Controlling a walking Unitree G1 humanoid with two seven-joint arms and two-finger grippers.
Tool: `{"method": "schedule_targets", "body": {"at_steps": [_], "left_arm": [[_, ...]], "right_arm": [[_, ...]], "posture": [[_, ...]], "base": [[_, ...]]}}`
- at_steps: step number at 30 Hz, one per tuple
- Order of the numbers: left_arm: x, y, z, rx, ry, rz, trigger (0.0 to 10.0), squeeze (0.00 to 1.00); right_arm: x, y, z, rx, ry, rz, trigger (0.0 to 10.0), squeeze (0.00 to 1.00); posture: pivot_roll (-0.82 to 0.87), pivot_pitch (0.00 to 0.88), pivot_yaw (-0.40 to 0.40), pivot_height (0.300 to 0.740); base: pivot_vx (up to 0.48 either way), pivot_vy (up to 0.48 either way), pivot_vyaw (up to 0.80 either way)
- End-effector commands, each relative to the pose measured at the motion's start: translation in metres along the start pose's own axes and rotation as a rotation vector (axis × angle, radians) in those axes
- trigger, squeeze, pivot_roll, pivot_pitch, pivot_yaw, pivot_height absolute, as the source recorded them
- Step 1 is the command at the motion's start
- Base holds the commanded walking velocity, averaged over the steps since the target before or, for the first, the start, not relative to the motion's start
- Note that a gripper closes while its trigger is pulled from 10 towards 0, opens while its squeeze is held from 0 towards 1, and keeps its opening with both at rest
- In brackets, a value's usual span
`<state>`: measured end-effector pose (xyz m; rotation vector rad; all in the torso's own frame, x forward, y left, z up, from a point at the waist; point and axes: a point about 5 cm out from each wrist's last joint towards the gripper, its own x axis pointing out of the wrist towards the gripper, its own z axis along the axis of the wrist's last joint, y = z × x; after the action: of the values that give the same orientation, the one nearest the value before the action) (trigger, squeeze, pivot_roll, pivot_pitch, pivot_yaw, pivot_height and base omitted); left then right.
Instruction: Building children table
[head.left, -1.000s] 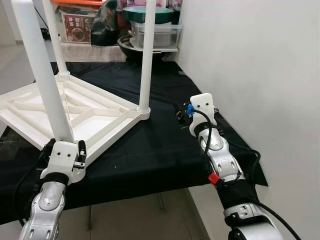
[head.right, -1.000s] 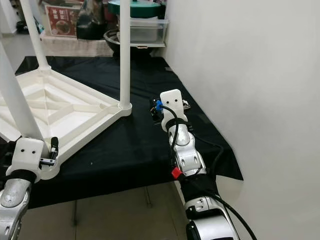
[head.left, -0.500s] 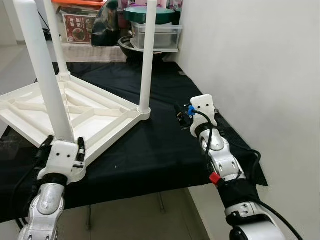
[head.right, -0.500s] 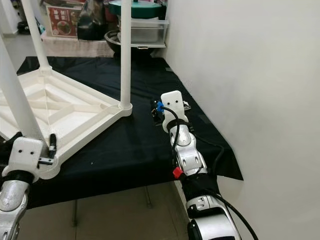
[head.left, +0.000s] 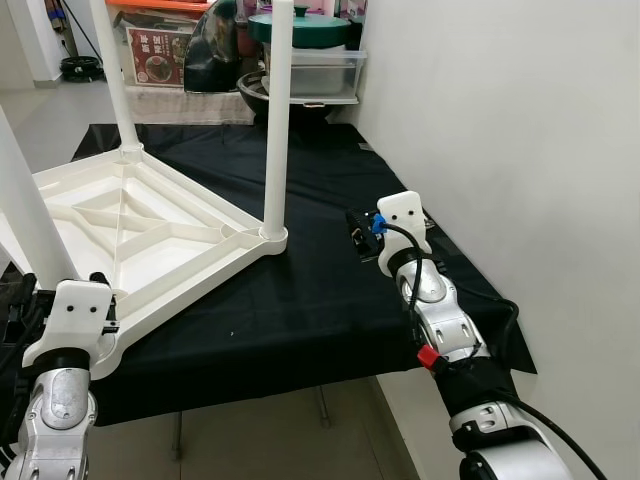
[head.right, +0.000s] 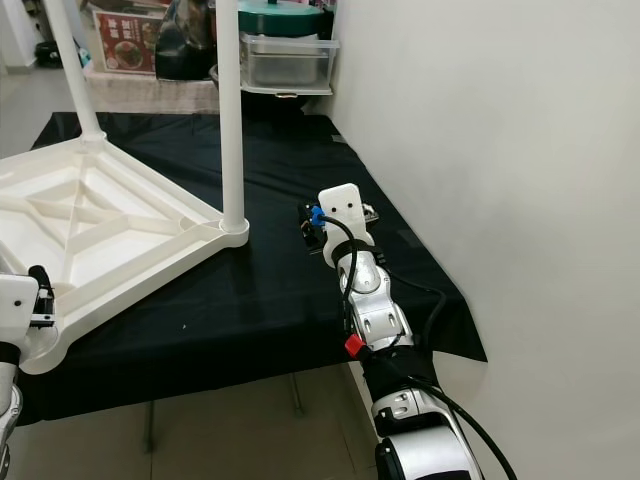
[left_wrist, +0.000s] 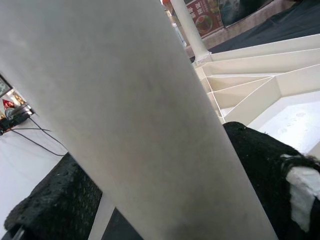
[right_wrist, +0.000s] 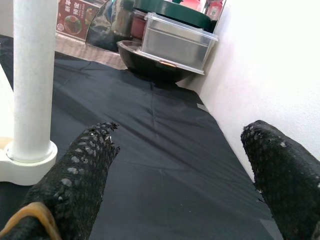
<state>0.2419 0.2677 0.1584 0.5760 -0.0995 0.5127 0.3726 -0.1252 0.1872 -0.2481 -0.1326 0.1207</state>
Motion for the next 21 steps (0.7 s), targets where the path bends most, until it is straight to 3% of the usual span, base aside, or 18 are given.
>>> {"method": "schedule_targets", "body": {"at_steps": [1,8,13,17,21], "left_arm": [[0.001,0.0,-0.002,0.006,0.018,0.008,10.0,0.0],[-0.002,-0.006,-0.001,0.001,0.011,-0.011,10.0,0.0],[-0.001,-0.006,-0.003,0.005,0.02,-0.005,10.0,0.0],[0.0,-0.009,0.0,-0.015,0.005,-0.024,10.0,0.0],[-0.005,-0.028,0.019,-0.121,-0.098,-0.178,10.0,0.0]], "right_arm": [[0.0,-0.003,-0.004,-0.006,0.007,-0.005,10.0,0.0],[0.001,-0.003,0.0,-0.021,-0.011,0.003,10.0,0.0],[0.002,0.014,0.014,0.05,-0.075,0.148,10.0,0.0],[0.001,0.021,0.015,0.057,-0.078,0.182,10.0,0.0],[0.0,0.022,0.007,0.095,-0.037,0.167,10.0,0.0]], "posture": [[0.15,0.0,-0.147,0.74],[0.14,0.0,-0.146,0.74],[0.14,0.0,-0.146,0.74],[0.15,0.0,-0.148,0.74],[0.15,0.0,-0.148,0.74]], "base": [[0.0,0.0,0.0],[0.0,0.0,0.0],[0.0,0.0,0.0],[0.0,0.0,0.0],[0.0,0.0,0.0]]}}
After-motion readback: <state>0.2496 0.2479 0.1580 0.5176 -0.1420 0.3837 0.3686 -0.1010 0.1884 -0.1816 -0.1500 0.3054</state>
